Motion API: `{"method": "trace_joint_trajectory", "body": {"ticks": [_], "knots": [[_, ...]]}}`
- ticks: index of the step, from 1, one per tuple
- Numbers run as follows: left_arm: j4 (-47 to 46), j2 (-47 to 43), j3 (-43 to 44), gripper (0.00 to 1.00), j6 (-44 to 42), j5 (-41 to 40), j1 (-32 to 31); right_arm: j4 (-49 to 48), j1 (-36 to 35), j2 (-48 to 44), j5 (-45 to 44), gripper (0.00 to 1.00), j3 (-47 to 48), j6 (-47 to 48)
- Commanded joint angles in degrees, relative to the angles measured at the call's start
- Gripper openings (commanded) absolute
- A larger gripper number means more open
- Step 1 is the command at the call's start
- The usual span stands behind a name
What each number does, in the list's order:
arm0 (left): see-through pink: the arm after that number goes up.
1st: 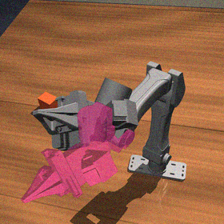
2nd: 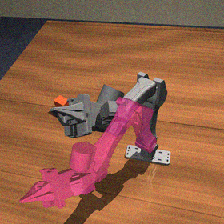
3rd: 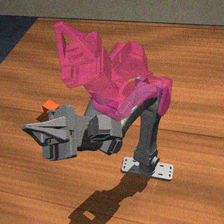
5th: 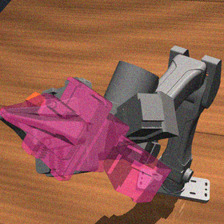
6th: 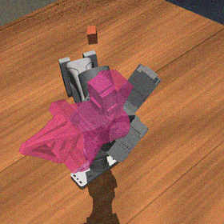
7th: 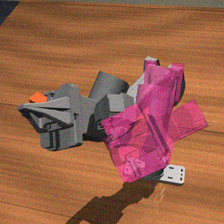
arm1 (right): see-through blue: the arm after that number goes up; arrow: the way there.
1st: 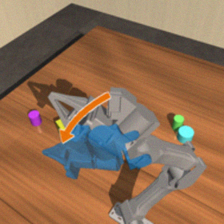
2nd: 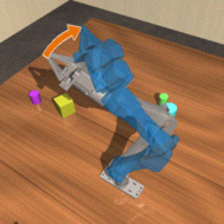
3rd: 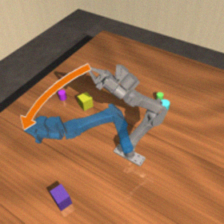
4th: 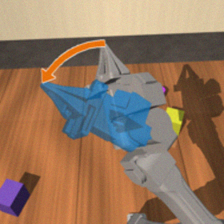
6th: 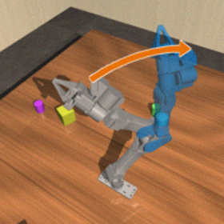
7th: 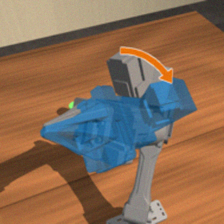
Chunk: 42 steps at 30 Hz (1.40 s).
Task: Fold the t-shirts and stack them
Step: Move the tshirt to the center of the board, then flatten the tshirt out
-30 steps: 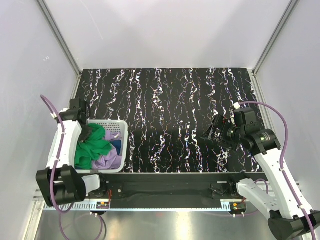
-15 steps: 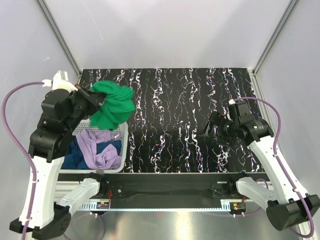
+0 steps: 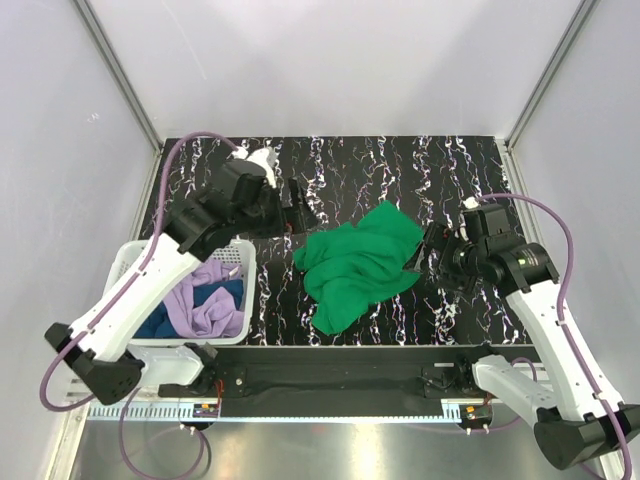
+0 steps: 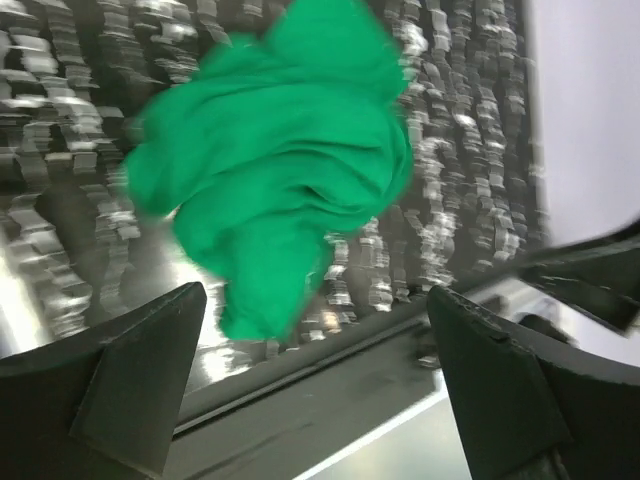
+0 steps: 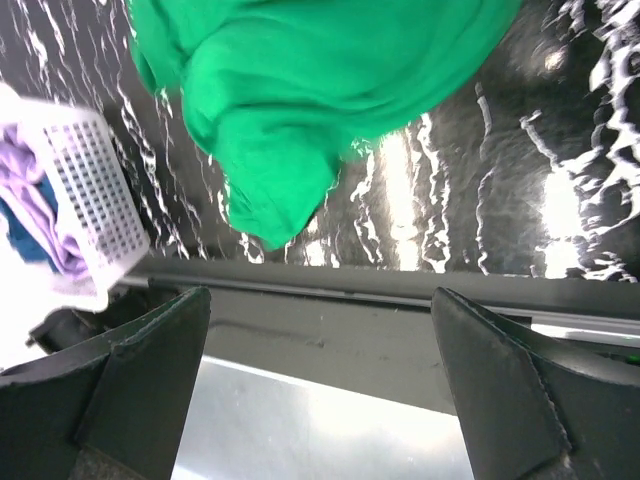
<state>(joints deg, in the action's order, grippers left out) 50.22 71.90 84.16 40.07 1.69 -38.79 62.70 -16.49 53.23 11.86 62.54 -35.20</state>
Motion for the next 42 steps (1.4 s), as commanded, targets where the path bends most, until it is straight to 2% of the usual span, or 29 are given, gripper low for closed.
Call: {"method": "trace_joint_trajectory", "body": {"ticks": [1, 5, 8, 9, 12, 15, 16, 19, 22, 24, 27, 29, 32, 34, 36, 38, 42], "knots": [[2.9, -9.9, 4.8, 0.99, -5.4, -9.9, 0.0, -3.1, 0.1, 1.9, 8.4, 1.0, -3.0, 2.0], [0.8, -14.3, -3.0, 0.9, -5.4, -7.2, 0.0, -8.5, -1.0, 6.9, 13.5, 1.0, -3.6, 1.6], [-2.3, -14.1, -10.2, 0.79, -5.3, 2.3, 0.0, -12.0, -3.4, 13.9, 14.3, 0.98, -2.9, 1.9], [-2.9, -14.2, -13.8, 0.69, -3.7, 3.9, 0.0, -13.2, -4.2, 16.3, 13.9, 0.91, -2.3, 2.0], [-7.0, -15.9, -19.2, 0.63, -2.0, 7.9, -0.1, -15.1, -8.2, 26.5, 9.1, 0.78, 2.4, 2.4], [-8.6, -15.0, -21.1, 0.65, -3.2, 8.3, -0.1, -15.0, -10.3, 37.1, 9.1, 0.77, 10.6, 3.8], [-9.1, -13.9, -22.1, 0.7, -3.8, 7.8, -0.1, -13.6, -10.2, 40.5, 5.8, 0.77, 15.1, 4.1], [-13.1, -5.0, -20.6, 0.77, -7.3, 7.3, -0.1, -10.1, -10.3, 41.9, -1.0, 0.8, 18.1, 3.7], [-15.8, 6.5, -15.5, 0.8, -10.4, 5.1, -0.1, -8.6, -8.9, 39.7, -6.0, 0.87, 13.1, 2.2], [-15.9, 11.9, -12.3, 0.8, -12.3, 3.3, 0.0, -9.6, -5.0, 38.1, -4.2, 0.88, 7.5, 1.7], [-16.4, 19.9, -7.9, 0.8, -12.5, 5.6, 1.6, -12.5, -1.4, 34.1, -1.9, 0.88, 2.0, 1.5], [-18.5, 24.1, -6.6, 0.81, -12.0, 7.5, 3.4, -13.0, -1.4, 33.0, -2.4, 0.88, 1.2, 1.7], [-16.4, 30.6, -3.7, 0.84, -11.0, 10.0, 6.1, -13.6, -0.5, 34.7, -3.2, 0.88, 0.7, 1.4], [-16.5, 33.1, -1.8, 0.91, -10.8, 11.1, 6.9, -15.1, 1.5, 36.9, -1.4, 0.88, -0.5, 0.8], [-17.4, 36.0, -0.3, 0.93, -10.9, 13.3, 7.8, -16.4, 2.8, 38.7, 0.6, 0.88, -0.8, 0.8], [-17.8, 39.2, 1.4, 0.93, -11.1, 16.0, 8.0, -16.5, 3.6, 41.3, 0.2, 0.87, -0.1, 1.4], [-18.4, 43.0, 4.7, 0.87, -11.9, 19.3, 8.4, -16.5, 5.2, 44.1, -1.9, 0.84, 2.0, 3.2]]}}
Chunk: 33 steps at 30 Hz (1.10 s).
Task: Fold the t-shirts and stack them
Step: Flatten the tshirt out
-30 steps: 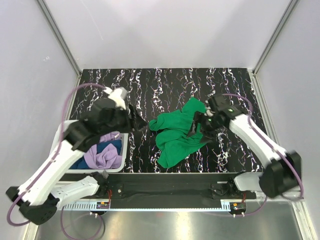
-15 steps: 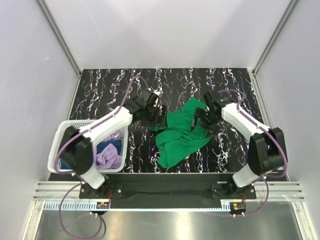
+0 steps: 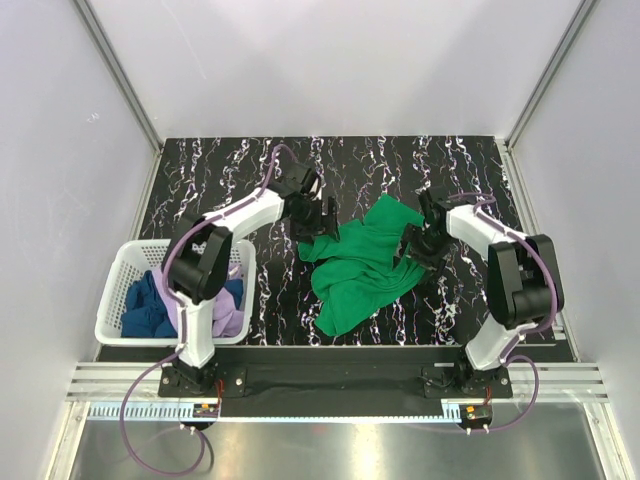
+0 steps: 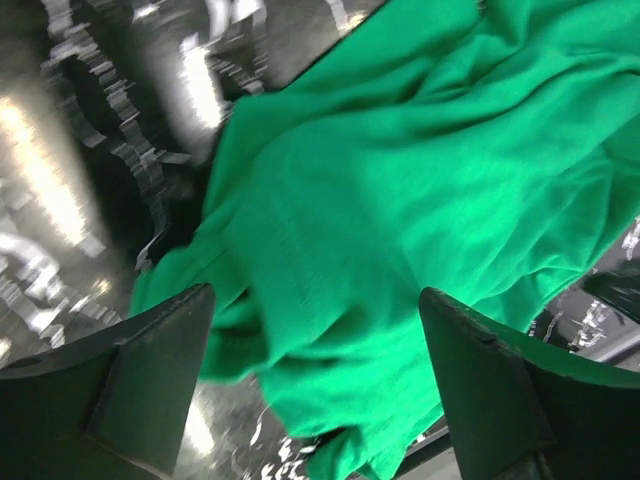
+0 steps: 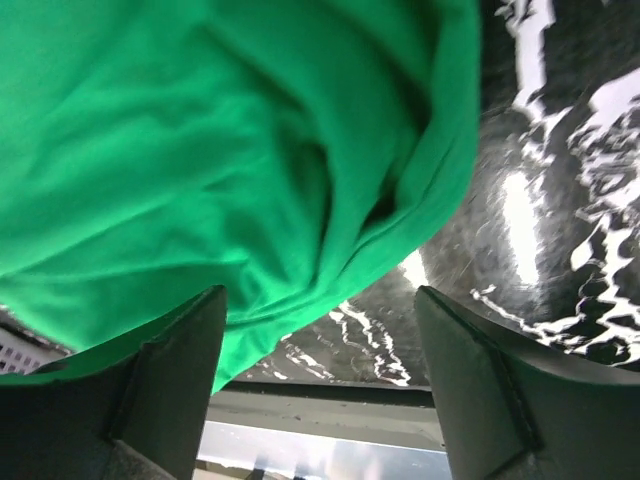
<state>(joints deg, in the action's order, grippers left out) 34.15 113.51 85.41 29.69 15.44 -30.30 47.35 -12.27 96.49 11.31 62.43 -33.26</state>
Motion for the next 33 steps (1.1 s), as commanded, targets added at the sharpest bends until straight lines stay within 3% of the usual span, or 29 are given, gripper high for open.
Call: {"method": "trace_joint_trajectory", "body": {"ticks": [1, 2, 3, 6, 7, 8, 9, 10, 14, 16, 17, 18, 21, 27, 29, 33], "knots": [[-2.7, 1.9, 4.1, 0.83, -1.5, 6.2, 0.0, -1.0, 1.3, 1.8, -1.7, 0.82, 2.3, 2.2], [-2.6, 2.4, 4.5, 0.77, -1.4, 6.9, 0.6, -0.5, 1.7, 2.3, -2.1, 0.81, 2.7, 2.4], [-2.5, 2.9, 4.9, 0.64, -1.0, 8.4, 1.2, -0.4, 2.4, 3.1, -2.2, 0.76, 3.1, 3.1], [-3.4, 2.1, 4.4, 0.49, -1.3, 10.0, 1.7, -1.5, 3.0, 3.9, -2.7, 0.69, 4.3, 4.3], [-3.2, 1.0, 4.4, 0.39, -1.7, 9.8, 1.7, -1.7, 3.0, 4.1, -3.1, 0.63, 4.7, 5.3], [-2.5, 0.2, 4.7, 0.28, -2.3, 9.3, 1.9, -1.3, 3.1, 5.1, -4.6, 0.46, 6.2, 5.8], [-2.5, 0.2, 4.9, 0.28, -2.5, 9.6, 1.9, -0.7, 3.1, 5.6, -5.7, 0.45, 7.1, 5.8], [-1.9, -0.6, 5.2, 0.21, -2.8, 9.9, 2.2, 0.5, 3.2, 6.1, -6.7, 0.21, 8.1, 6.1], [0.7, -2.1, 9.1, 0.11, -5.0, 10.0, 2.9, 2.2, 3.3, 7.7, -8.9, 0.08, 11.6, 7.4], [2.0, -2.7, 11.2, 0.04, -5.8, 9.5, 3.0, 3.2, 3.3, 8.2, -8.9, 0.12, 13.1, 7.2], [2.5, -3.2, 11.7, 0.01, -6.6, 9.3, 3.0, 3.6, 3.3, 7.8, -7.5, 0.21, 13.2, 7.4], [3.0, -3.4, 13.1, 0.0, -6.8, 9.1, 3.0, 3.8, 3.3, 6.7, -6.4, 0.48, 12.8, 7.9], [5.2, -5.7, 14.8, 0.0, -7.6, 8.6, 3.0, 5.5, 2.3, 2.9, -2.2, 0.68, 12.5, 11.0], [-0.6, -15.3, 14.6, 0.0, -5.2, 14.2, 3.0, 3.4, -4.2, -13.0, 6.3, 0.88, 14.1, 15.0], [-2.9, -18.1, 13.9, 0.0, -3.9, 15.1, 3.0, 0.6, -4.4, -15.6, 13.3, 0.9, 14.2, 15.5], [-5.7, -23.6, 14.3, 0.02, -3.3, 15.7, 3.0, -1.6, -8.0, -19.1, 17.7, 0.9, 18.0, 19.1]]}}
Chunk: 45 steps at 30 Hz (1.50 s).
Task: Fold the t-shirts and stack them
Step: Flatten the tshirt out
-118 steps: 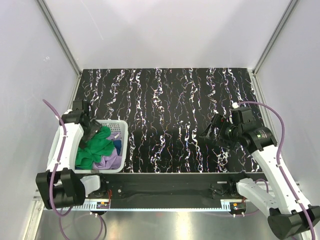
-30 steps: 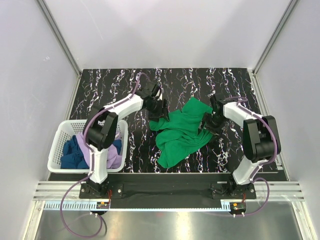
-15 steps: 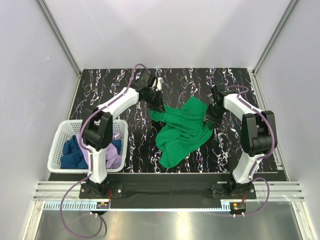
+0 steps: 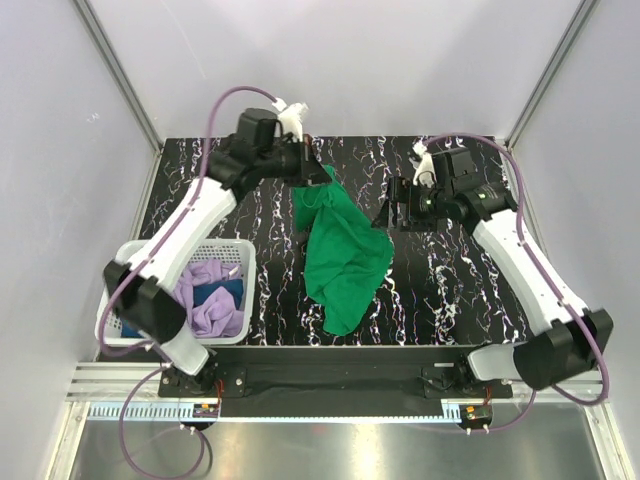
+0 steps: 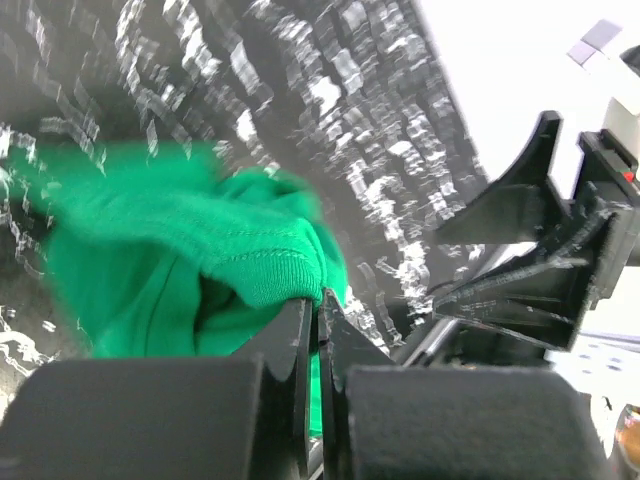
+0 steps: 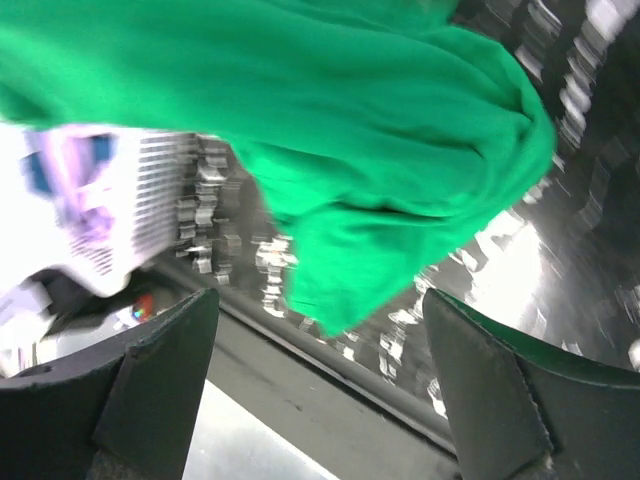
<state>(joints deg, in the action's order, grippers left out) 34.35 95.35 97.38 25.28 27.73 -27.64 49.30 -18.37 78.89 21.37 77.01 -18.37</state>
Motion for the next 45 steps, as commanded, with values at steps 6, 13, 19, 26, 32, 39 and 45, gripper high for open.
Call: {"method": "trace_joint_trajectory", "body": {"ticks": [6, 13, 19, 26, 32, 39, 45], "knots": [[-8.1, -12.4, 3.1, 0.04, 3.7, 4.4, 0.3, -3.1, -4.2, 0.8, 13.4, 0.91, 10.8, 6.0], [-7.5, -21.8, 3.3, 0.0, 9.9, -1.0, 0.2, -4.6, -5.7, -0.6, 16.9, 0.88, 12.6, -0.2], [-2.3, -30.6, 7.9, 0.0, 10.2, -20.2, 0.2, 0.9, -6.1, -6.0, 2.6, 0.88, 10.5, -9.4], [-4.0, -19.7, 15.5, 0.0, 13.4, -12.4, -0.7, 12.7, -6.0, -14.0, -13.8, 0.89, 7.0, -13.3], [-10.2, -6.3, 16.9, 0.0, 15.6, -14.4, -12.0, 21.6, -6.0, -21.3, -24.6, 0.89, 9.8, -18.0], [-5.7, 18.0, 32.8, 0.66, 18.3, -11.4, -24.6, 30.1, -6.0, -25.2, -31.8, 0.92, 11.5, -23.2], [3.8, 10.5, 29.4, 0.78, 9.4, -17.3, -21.9, 29.4, -6.0, -26.3, -26.9, 0.92, 6.2, -24.5]]}}
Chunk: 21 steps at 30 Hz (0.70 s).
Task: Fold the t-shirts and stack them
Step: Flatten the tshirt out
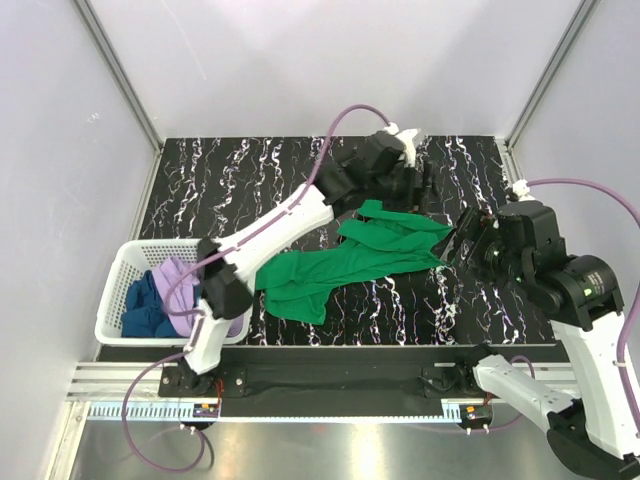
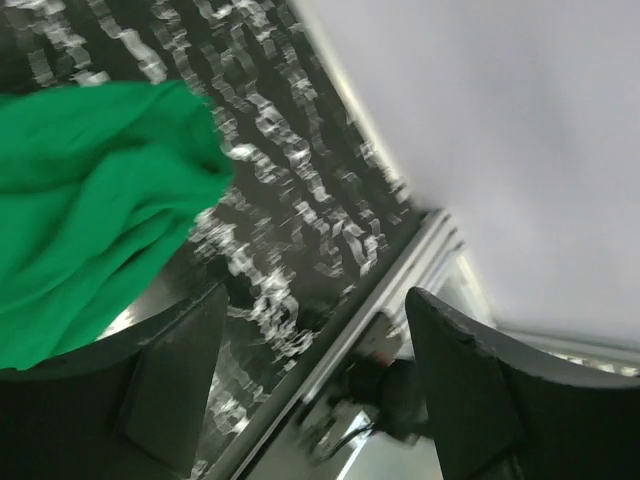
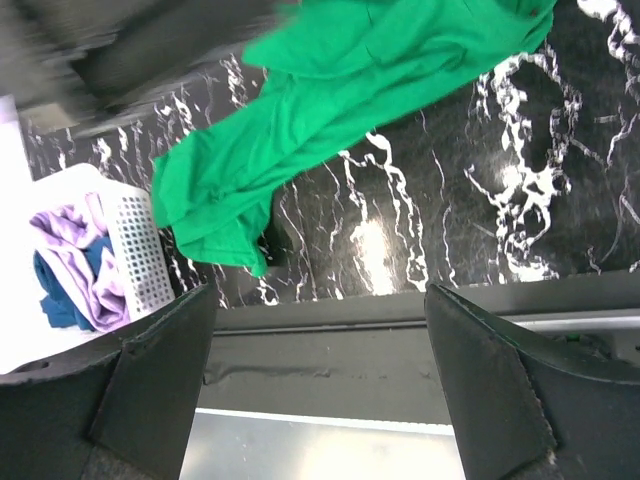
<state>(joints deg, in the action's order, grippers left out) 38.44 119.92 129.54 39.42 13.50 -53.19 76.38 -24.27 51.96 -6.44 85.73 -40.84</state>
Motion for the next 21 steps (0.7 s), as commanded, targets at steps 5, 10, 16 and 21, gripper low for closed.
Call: {"method": "trace_joint_trajectory", "body": {"ticks": [5, 10, 16, 21], "knots": [[-8.7, -37.7, -33.1, 0.72, -3.8, 0.9, 9.8, -8.2, -0.2, 1.3, 9.1, 0.92, -12.5, -3.8], [-2.9, -51.3, -48.9, 0.7, -4.1, 1.3, 13.8, -21.0, 0.4, 9.9, 11.5, 0.92, -18.1, -6.4], [1.8, -65.1, -63.3, 0.7, -1.4, 0.3, 13.7, -33.7, 5.0, 27.5, 17.7, 0.82, -15.2, -6.1], [5.5, -70.4, -65.8, 0.7, -0.4, 0.2, 13.7, -35.1, 5.1, 43.7, 22.3, 0.83, -6.2, -9.9]]}}
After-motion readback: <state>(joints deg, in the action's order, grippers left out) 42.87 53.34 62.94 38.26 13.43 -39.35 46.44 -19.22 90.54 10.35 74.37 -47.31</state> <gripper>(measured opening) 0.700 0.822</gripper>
